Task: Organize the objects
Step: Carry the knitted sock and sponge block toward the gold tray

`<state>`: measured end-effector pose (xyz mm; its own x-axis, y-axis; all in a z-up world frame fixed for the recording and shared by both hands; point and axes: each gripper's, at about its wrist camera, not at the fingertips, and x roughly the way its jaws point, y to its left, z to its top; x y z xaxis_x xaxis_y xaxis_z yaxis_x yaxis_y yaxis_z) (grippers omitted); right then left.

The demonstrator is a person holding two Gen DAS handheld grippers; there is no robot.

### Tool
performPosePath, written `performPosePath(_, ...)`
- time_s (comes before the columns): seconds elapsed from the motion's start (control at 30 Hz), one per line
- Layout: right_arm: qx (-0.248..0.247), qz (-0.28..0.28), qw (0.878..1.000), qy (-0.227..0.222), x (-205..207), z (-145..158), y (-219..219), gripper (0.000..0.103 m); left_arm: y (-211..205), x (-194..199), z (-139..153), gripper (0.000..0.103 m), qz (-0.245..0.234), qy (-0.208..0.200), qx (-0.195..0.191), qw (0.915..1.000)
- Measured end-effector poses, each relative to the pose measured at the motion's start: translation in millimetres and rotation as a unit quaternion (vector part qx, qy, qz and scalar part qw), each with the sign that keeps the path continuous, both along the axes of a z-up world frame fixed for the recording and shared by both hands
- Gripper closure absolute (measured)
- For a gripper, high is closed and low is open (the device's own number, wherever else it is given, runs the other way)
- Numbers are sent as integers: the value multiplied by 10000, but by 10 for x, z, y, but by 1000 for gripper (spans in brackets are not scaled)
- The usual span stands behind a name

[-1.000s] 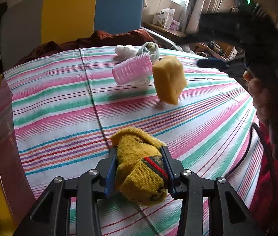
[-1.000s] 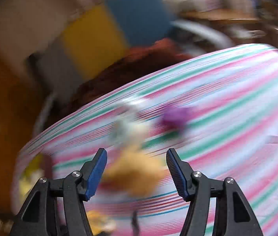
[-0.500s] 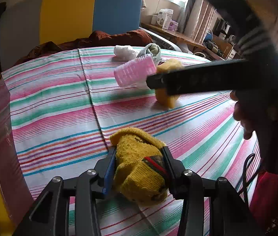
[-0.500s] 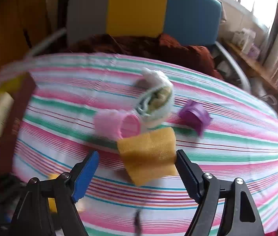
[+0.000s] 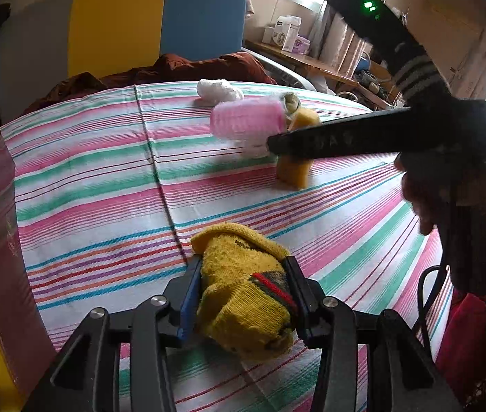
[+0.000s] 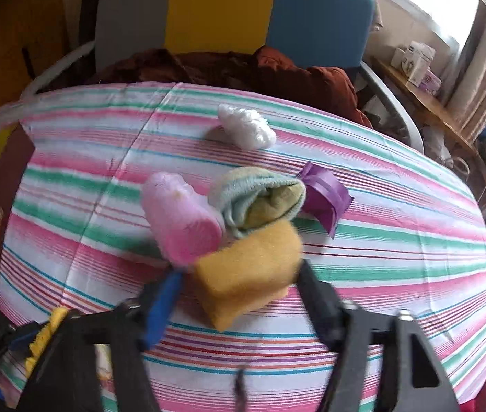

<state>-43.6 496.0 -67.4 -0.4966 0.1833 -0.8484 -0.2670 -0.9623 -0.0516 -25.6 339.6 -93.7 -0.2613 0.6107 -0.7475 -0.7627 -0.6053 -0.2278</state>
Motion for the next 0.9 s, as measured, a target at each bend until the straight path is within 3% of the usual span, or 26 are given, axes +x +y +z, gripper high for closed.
performPosePath(0.13,-741,402,9955,425,80,160,-49,53,-5,-1,6,56,13,-28,-2,10000)
performPosePath(0.33,-1671,1103,9770,740,189,294,-210,53,-36,16,24,55,52,-68,-51,10000)
performPosePath(0.6,-1593,1023,9809,450,166,212,-294,53,-137,119,140,62,123,-50,-231,9996)
performPosePath(0.7,-1744,1182,9762,509,177,254,-373,53,-185,170,235,63,123,53,-235,9996)
performPosePath(0.9,-1642,1082,9799,344,208,250,-530,53,-439,231,502,63,265,228,-80,9994)
